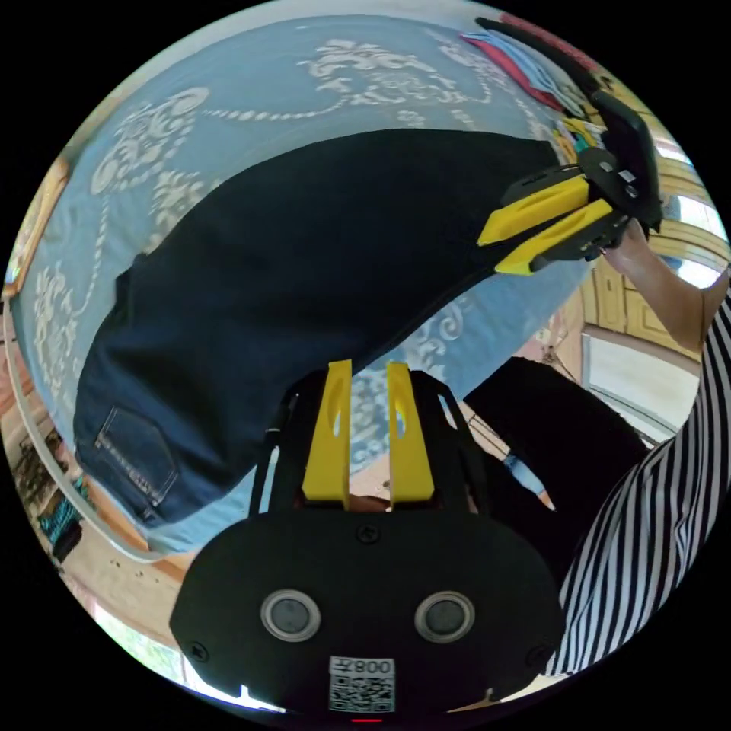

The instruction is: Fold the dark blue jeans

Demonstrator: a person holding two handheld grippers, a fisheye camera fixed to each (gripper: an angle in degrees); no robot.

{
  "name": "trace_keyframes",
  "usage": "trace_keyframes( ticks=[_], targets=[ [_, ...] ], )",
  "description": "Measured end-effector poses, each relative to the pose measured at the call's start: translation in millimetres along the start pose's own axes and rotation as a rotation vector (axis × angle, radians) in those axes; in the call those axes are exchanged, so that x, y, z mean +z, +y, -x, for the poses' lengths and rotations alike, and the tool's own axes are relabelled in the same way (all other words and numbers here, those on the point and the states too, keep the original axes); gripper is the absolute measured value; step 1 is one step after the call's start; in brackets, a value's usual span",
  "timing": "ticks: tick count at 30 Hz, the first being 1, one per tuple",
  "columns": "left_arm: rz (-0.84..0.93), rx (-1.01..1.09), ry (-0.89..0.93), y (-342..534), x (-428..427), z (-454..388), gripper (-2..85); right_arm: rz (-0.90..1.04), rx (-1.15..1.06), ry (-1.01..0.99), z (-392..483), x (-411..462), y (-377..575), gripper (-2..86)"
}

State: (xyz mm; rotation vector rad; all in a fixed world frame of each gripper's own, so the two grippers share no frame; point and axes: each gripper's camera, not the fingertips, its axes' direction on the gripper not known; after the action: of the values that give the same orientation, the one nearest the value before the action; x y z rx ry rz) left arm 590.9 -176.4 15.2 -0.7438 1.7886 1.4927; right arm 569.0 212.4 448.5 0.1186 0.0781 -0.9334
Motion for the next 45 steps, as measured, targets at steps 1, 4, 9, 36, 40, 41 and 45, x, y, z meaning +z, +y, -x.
trace_keyframes(
  ticks=[1,4,9,36,40,41,45],
  targets=[
    [0.003,-0.029,-0.035,15,-9,1,7.6,0.013,-0.061,0.01,9,11,-22,8.3],
    [0.011,-0.065,-0.117,45,-23,-1,6.9,0.076,-0.18,0.04,26,42,-70,8.1],
    [-0.027,-0.172,-0.073,95,-31,-13,2.7,0.226,-0.243,0.063,36,92,-111,6.9],
    [-0.291,0.014,0.097,203,-223,-24,6.6,-0.047,-0.057,0.007,-25,80,-319,6.1],
    [-0.384,0.015,0.018,241,-245,-55,3.2,-0.093,-0.045,0.023,-10,82,-320,4.9],
    [-0.429,-0.003,0.005,255,-253,-63,2.9,-0.119,-0.038,0.009,-8,80,-320,4.7],
    [-0.556,-0.094,0.071,295,-268,-73,2.6,-0.184,-0.008,-0.063,-9,65,-326,4.7]
  ],
)
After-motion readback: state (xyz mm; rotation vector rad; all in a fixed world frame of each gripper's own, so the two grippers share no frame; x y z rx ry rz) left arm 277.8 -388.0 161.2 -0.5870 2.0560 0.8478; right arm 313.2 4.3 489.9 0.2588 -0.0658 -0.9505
